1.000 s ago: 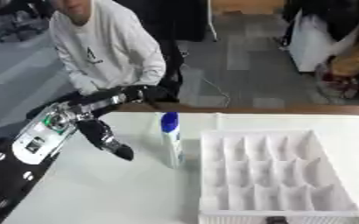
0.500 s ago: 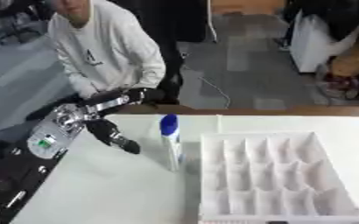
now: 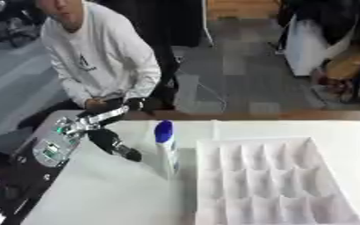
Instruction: Pick up objects on the table and place them in the box.
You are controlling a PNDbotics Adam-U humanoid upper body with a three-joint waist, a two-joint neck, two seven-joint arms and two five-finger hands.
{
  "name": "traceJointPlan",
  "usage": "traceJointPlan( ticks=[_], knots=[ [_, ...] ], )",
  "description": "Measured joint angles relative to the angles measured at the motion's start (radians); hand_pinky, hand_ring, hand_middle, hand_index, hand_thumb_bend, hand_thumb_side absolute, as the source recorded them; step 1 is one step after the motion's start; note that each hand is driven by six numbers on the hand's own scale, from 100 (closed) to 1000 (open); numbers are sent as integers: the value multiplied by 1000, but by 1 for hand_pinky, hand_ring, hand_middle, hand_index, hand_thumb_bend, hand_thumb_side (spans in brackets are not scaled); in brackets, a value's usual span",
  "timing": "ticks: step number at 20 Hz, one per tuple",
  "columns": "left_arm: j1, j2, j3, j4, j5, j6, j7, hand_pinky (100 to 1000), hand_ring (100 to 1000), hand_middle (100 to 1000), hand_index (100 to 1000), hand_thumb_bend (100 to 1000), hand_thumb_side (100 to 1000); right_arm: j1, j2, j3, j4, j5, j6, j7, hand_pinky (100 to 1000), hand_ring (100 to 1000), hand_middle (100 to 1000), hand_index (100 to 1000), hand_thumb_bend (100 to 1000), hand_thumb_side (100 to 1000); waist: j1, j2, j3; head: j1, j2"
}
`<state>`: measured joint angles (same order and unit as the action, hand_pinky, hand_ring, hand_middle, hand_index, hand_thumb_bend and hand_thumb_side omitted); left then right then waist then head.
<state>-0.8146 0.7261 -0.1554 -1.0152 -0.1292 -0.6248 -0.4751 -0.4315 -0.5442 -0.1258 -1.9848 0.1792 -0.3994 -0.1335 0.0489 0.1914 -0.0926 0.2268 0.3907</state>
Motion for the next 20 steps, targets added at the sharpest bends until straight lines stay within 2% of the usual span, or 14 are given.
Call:
traceJointPlan(
  ticks=[9,20],
  knots=[
    [-20,-26,27,96,27,-5,5,990,792,979,961,1000,612,-33,21,1,0,1,13,3,388,504,533,651,306,904,6,24,-27,29,-17],
    [-36,-26,52,152,46,2,-2,991,797,981,960,1000,613,-68,36,7,0,1,16,24,391,508,533,653,311,901,20,59,-60,47,-48]
  ],
)
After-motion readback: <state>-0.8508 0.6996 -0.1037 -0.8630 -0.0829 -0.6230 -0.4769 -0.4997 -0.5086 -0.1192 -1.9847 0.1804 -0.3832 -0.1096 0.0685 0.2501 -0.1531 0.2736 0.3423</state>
